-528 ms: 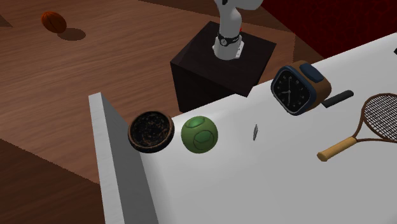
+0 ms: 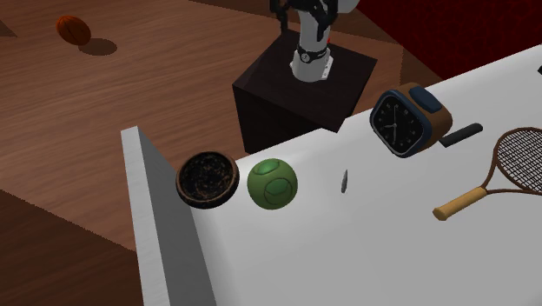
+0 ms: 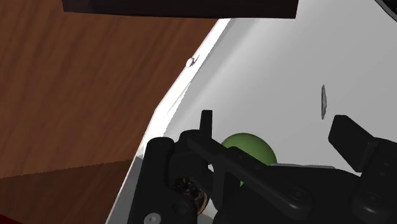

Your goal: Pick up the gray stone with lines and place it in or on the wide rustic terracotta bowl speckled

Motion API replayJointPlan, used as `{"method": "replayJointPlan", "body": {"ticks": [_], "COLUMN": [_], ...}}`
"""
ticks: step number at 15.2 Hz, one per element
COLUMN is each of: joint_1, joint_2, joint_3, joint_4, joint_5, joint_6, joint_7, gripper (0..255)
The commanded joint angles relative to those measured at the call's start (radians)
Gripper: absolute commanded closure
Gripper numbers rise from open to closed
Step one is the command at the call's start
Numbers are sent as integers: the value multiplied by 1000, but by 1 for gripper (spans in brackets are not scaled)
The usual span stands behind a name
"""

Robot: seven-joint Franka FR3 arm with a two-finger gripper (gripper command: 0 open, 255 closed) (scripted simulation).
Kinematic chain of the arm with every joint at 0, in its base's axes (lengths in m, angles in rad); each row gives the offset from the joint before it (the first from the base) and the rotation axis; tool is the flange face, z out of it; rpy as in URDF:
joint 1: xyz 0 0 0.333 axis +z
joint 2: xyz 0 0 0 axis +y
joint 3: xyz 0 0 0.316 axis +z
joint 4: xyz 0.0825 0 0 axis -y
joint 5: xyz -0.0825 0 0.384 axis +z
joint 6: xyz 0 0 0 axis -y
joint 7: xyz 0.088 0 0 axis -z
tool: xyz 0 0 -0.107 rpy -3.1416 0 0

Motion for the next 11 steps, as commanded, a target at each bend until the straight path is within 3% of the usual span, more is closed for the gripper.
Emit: {"method": "replayJointPlan", "body": {"ticks": [1,11], "joint_1": [13,67], "joint_2": [27,292], "joint_3": [28,190], "joint_4": [-39,-68], "joint_5": [14,47], "joint_6": [70,382], "joint_7": [13,114], "gripper": [0,0]}}
